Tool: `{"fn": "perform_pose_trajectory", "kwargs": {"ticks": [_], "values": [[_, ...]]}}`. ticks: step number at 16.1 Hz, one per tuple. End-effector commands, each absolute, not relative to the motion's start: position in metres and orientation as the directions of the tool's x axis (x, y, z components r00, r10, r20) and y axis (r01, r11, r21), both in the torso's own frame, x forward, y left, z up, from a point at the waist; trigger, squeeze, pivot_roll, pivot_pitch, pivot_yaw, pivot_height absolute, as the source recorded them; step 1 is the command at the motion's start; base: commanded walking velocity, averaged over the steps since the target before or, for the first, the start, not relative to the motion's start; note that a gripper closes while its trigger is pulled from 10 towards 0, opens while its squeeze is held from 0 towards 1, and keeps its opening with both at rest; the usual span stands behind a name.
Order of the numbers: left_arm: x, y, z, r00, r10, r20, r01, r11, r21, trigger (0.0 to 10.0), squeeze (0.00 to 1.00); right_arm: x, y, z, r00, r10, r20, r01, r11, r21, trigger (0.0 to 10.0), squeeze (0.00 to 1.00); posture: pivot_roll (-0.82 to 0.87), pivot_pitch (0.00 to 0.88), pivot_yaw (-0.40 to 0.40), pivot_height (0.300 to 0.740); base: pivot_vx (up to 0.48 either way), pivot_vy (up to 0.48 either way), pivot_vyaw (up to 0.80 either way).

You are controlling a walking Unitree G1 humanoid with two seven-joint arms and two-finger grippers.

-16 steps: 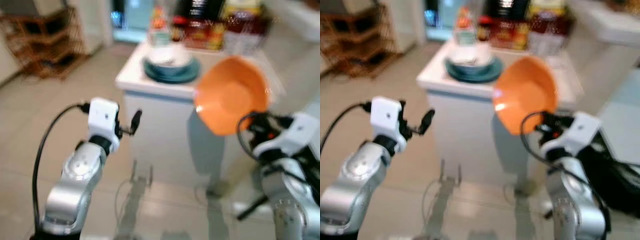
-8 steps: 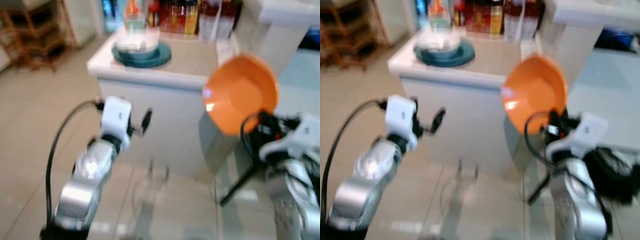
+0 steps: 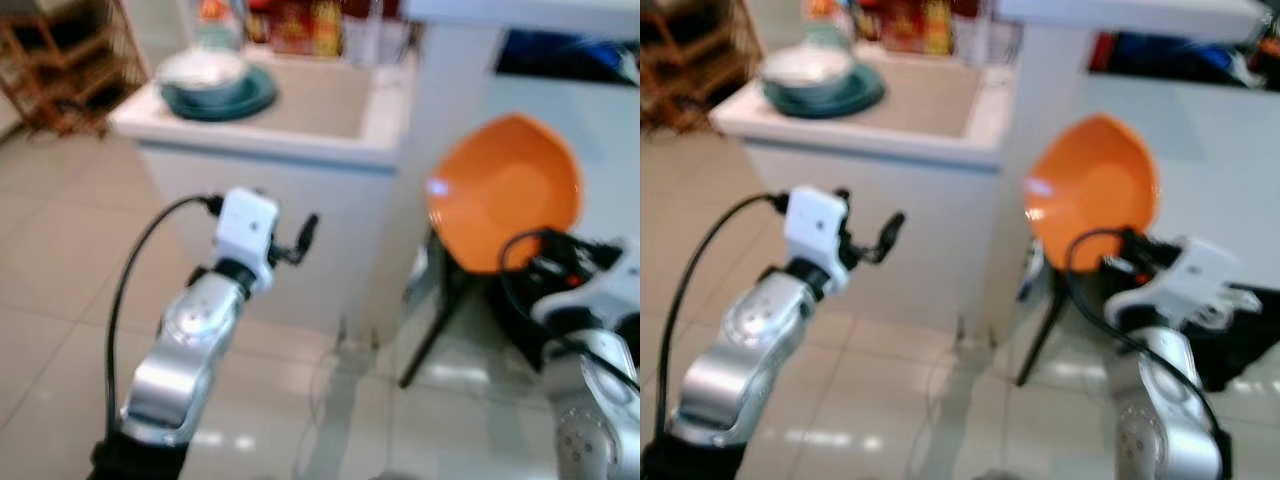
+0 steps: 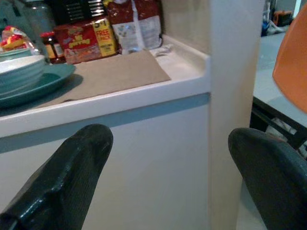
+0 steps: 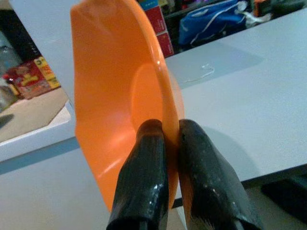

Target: Setting the table

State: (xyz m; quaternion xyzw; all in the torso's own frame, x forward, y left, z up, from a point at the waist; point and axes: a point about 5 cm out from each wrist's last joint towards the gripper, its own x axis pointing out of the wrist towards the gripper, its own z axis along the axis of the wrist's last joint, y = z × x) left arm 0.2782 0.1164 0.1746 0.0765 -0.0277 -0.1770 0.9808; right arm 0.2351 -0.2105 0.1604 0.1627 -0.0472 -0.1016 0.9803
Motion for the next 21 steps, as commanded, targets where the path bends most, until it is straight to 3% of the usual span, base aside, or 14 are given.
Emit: {"fn": "perform_pose_trajectory", "kwargs": {"ticks": [1,9,12,17,21], "values": [[0.279,0.114,0.177,0.934,-0.357,0.037,0.346,0.924,0.164,10.0,0.00,0.235,-0.215,0.172,0.966,-0.230,0.121,0.180,0.929,0.324,10.0,0.00,0.00,0.031,0.030,0.740,0.000,-0.480,0.00],[0.277,0.110,0.179,0.915,-0.401,0.042,0.389,0.905,0.172,10.0,0.00,0.238,-0.233,0.181,0.948,-0.279,0.150,0.216,0.915,0.340,10.0,0.00,0.00,0.011,0.033,0.740,0.000,-0.480,0.00],[0.278,0.111,0.172,0.927,-0.374,0.026,0.369,0.922,0.116,10.0,0.00,0.238,-0.227,0.188,0.964,-0.193,0.182,0.152,0.965,0.216,10.0,0.00,-0.02,0.003,0.043,0.740,0.000,-0.480,0.00],[0.282,0.118,0.175,0.944,-0.327,0.046,0.319,0.938,0.132,10.0,0.00,0.242,-0.216,0.183,0.980,-0.123,0.160,0.089,0.976,0.201,10.0,0.00,-0.01,0.013,0.000,0.740,0.000,-0.480,0.00],[0.280,0.121,0.176,0.945,-0.324,0.043,0.314,0.937,0.155,10.0,0.00,0.247,-0.216,0.178,0.981,-0.134,0.137,0.101,0.969,0.225,10.0,0.00,0.01,0.017,-0.005,0.740,0.000,-0.480,0.80]]}}
